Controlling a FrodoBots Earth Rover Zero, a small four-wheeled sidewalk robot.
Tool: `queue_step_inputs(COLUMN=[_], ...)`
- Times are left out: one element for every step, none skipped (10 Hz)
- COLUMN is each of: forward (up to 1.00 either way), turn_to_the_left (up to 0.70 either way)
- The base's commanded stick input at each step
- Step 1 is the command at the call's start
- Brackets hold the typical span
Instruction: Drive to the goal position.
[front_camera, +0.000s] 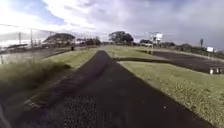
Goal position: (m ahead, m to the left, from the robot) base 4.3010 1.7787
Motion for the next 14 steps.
queue_step_inputs(forward=[0.5,0.5,0.5,0.5,0.5,0.5,0.5,0.5,0.5,0.5,0.5,0.5,0.5,0.5], turn_to_the_left=[0.0,0.0,0.0,0.0,0.0,0.0,0.0,0.0,0.0,0.0,0.0,0.0,0.0,0.0])
